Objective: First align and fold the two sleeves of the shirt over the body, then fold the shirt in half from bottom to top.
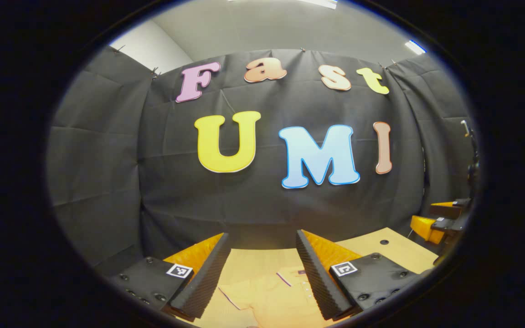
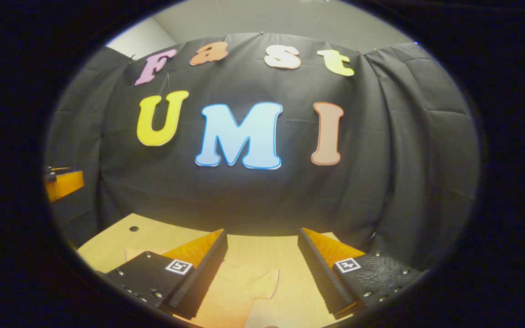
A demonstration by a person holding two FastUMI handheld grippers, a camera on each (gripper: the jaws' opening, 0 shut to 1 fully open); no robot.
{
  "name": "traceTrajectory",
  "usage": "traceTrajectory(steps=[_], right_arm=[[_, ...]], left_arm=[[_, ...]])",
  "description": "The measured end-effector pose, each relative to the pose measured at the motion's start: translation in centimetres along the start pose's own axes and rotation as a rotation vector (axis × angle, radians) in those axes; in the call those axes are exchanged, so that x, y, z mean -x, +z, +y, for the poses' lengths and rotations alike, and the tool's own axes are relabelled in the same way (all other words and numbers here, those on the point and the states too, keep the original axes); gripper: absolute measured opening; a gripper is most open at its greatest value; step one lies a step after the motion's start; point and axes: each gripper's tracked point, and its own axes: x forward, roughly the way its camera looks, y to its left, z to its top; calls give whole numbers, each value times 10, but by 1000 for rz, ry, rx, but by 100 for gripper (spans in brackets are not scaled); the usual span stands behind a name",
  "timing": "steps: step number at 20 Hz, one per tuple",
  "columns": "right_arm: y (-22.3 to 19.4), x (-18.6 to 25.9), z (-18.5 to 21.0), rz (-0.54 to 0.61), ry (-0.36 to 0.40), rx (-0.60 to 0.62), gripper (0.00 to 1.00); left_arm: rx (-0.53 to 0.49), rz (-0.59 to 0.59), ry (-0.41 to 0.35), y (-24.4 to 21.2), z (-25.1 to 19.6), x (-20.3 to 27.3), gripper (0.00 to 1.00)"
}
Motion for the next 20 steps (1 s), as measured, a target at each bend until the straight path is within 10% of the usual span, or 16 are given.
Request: traceTrajectory(steps=[20], right_arm=[[-258, -150, -12, 594, -37, -33, 98]], left_arm=[[-27, 75, 142, -20, 50, -8, 94]])
